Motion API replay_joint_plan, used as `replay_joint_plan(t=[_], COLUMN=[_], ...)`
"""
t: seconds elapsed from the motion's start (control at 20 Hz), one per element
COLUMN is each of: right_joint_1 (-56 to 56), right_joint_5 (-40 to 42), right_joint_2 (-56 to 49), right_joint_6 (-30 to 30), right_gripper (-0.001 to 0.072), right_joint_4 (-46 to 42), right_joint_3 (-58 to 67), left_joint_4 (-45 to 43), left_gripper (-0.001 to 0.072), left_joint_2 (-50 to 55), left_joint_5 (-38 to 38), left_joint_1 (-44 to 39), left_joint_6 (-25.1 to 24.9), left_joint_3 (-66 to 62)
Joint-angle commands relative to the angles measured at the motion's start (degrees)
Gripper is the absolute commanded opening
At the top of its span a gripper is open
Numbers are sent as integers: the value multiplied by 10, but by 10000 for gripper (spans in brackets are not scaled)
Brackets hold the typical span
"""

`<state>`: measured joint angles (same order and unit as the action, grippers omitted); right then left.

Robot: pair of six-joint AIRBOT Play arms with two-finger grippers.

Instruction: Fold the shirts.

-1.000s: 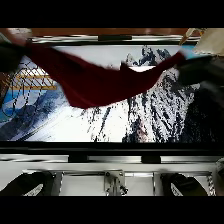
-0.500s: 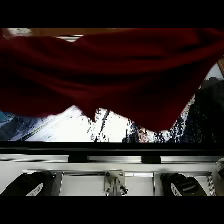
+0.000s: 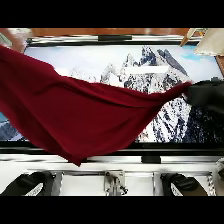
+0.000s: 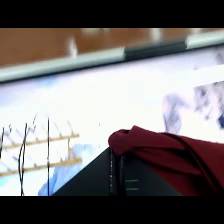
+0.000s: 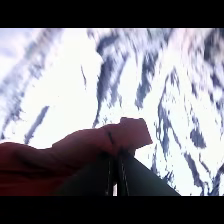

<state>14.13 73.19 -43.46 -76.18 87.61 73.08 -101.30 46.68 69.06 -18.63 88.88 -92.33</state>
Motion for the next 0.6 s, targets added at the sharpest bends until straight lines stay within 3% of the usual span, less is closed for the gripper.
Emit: replay_joint_plan(t=[0.0,0.15,0.35,0.45,0.55], right_joint_1=[0,0,0,-1,-12], right_joint_5=[-172,-383,-648,-728,-752], right_joint_2=[-84,-180,-236,-239,-239], right_joint_6=[113,130,160,157,155], right_gripper=[79,79,78,78,78], right_joint_4=[-15,46,92,92,88], right_joint_3=[-129,-137,-137,-137,-137], left_joint_4=[-7,-7,17,26,25], left_gripper=[31,31,31,31,31], left_joint_2=[62,144,186,184,187], left_joint_5=[-10,-16,-102,-185,-277], left_joint_1=[48,64,59,58,60], left_joint_6=[19,76,79,79,79], left_joint_3=[118,156,150,142,140])
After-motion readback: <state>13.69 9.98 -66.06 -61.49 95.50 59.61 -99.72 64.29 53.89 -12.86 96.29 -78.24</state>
